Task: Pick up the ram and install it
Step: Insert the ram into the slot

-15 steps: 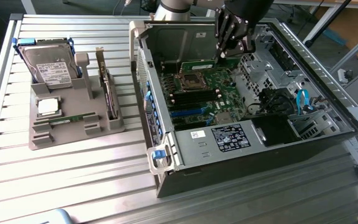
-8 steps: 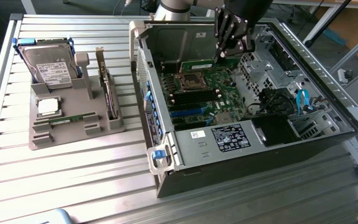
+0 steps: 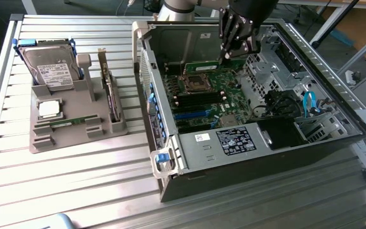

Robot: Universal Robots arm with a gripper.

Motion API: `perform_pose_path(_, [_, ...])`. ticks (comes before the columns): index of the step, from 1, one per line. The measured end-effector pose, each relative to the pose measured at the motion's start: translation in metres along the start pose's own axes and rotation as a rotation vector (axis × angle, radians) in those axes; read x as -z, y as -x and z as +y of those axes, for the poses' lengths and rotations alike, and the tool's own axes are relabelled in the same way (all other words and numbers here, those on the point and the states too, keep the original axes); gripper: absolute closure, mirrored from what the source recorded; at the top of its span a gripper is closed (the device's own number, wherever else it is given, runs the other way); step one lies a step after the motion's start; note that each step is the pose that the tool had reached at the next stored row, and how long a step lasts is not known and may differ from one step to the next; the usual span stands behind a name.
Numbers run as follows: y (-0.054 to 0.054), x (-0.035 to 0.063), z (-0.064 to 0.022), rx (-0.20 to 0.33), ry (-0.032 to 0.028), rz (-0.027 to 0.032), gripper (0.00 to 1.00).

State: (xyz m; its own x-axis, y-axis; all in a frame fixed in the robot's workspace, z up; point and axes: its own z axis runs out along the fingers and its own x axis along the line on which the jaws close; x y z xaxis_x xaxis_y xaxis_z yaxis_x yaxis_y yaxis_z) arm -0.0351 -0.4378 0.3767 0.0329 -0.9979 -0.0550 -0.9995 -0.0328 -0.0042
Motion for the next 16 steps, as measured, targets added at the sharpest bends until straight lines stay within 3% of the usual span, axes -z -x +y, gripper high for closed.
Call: perform_pose_path(16, [0.0008, -0.0021, 0.0000, 0.000, 0.0000, 0.0015, 0.88])
